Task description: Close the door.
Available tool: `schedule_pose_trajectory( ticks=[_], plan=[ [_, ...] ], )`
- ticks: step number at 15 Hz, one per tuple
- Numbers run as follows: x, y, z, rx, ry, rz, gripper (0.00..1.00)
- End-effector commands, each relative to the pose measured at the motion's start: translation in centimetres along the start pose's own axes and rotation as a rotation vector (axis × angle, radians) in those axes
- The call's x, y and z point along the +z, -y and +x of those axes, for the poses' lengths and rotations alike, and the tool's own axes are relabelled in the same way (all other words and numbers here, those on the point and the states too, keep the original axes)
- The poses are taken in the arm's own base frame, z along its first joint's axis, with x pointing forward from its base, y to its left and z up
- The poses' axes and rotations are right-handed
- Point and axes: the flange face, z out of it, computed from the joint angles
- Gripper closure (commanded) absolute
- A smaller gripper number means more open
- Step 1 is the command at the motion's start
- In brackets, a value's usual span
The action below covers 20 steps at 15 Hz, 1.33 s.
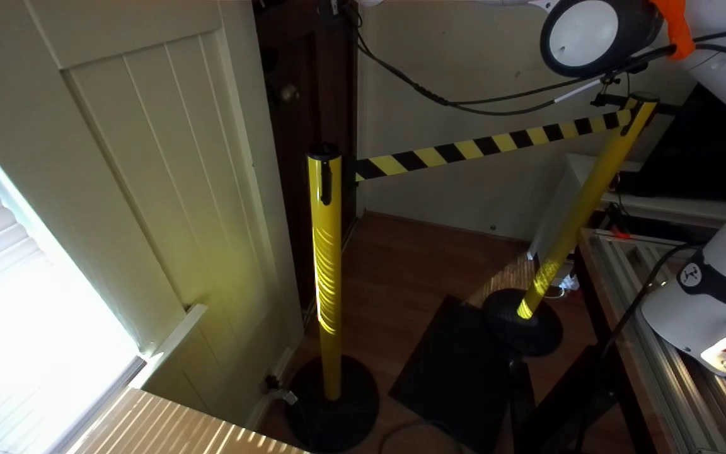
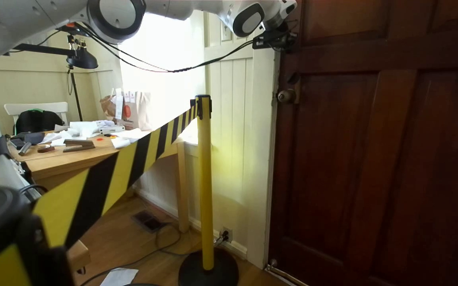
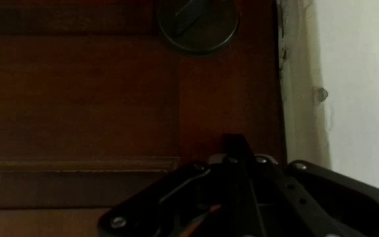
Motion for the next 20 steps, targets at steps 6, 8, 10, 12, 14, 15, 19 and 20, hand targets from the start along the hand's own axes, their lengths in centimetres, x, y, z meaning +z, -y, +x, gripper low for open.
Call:
schedule_pose_trajectory(
  ticks=[6, 8, 10, 12, 14, 15, 19, 20],
  plan=[
    [-0.1, 1.3, 0.8, 0.045, 0.097, -0.102, 1.0],
    [-0.7, 0.8, 0.7, 0.071, 0.198, -0.1, 1.0],
    [-1.7, -0.3, 0.5, 0.097, 0.287, -0.087, 1.0],
    [-3.6, -2.1, 0.7, 0.105, 0.36, -0.087, 1.0],
    [-6.5, -3.7, 1.0, 0.104, 0.467, -0.064, 1.0],
    [-8.0, -4.2, 1.3, 0.104, 0.523, -0.038, 0.74],
    [-13.8, -4.7, 2.1, 0.139, 0.711, 0.012, 0.54],
    [-15.1, -4.5, 2.3, 0.154, 0.743, 0.006, 0.47]
  ],
)
